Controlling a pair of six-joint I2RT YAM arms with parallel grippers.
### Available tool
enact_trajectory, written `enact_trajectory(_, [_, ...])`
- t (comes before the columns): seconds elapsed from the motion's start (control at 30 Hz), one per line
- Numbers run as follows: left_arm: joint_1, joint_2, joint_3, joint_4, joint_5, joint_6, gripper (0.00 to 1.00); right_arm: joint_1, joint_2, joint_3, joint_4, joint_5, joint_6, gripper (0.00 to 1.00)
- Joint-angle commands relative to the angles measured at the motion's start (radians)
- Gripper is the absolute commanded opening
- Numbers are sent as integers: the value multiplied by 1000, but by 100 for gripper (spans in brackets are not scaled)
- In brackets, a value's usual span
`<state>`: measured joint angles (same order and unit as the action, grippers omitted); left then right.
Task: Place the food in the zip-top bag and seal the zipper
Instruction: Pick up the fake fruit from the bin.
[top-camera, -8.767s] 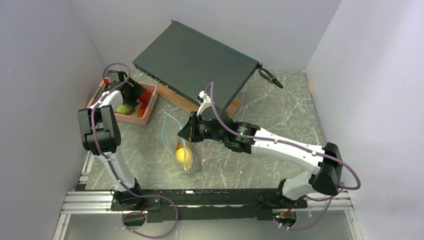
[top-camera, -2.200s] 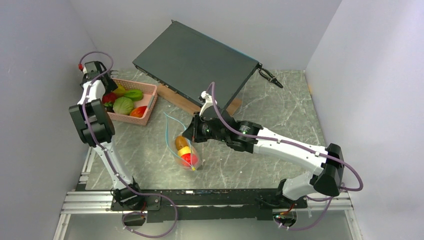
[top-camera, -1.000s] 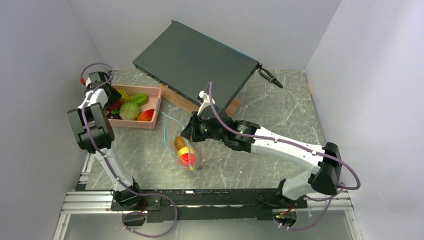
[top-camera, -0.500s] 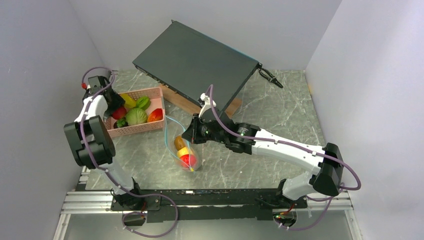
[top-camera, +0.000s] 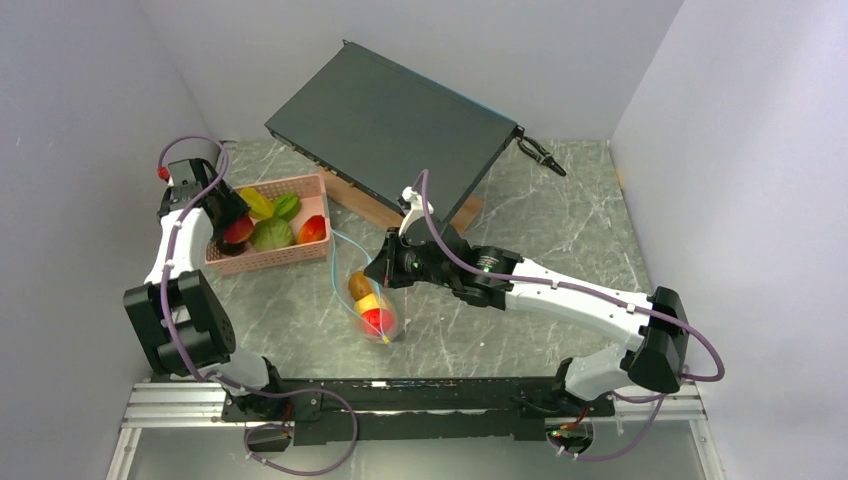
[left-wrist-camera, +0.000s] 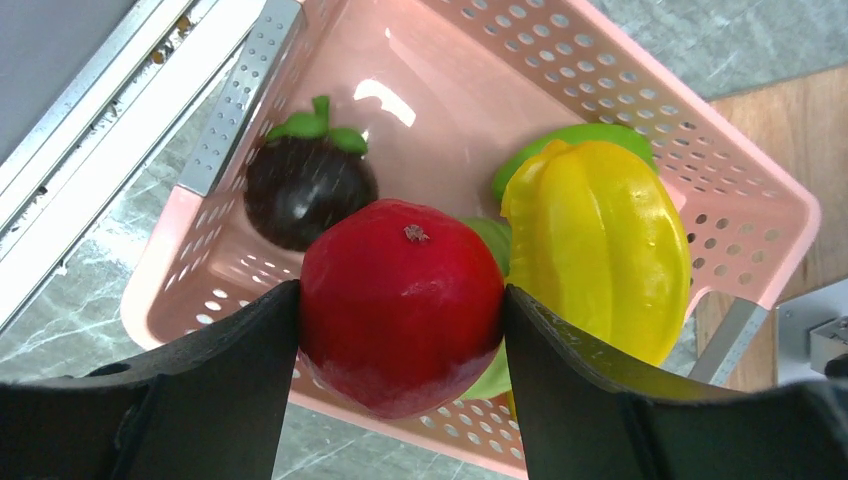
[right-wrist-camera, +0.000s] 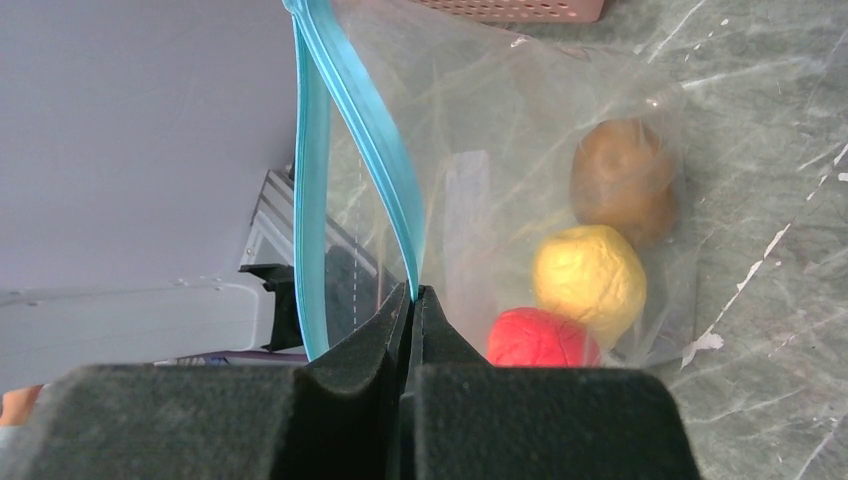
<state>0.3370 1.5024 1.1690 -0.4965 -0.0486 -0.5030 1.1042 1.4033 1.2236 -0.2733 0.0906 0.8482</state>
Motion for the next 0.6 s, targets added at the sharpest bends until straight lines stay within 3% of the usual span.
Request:
enact_trajectory(0.0, [-4,82,69,12,-7,40,46,3,-41,-7,50,-8,-5,0])
enact_trajectory(0.1, [-3,173,162,-17,-35,66,50,3,-55,-20,54,3,-4,0])
enact_trajectory(0.27, [0,307,293,-84,-18,89,72,2,-77,-32,40,31,-12,0])
enact_trajectory(0.5, [-1,349,270,-84,-8,97,99,-2,-75,-33,42,32,-15,0])
enact_trajectory(0.57, [0,366,280,-99,-8,111,100,-3,-67,-32,47,26,-12,0])
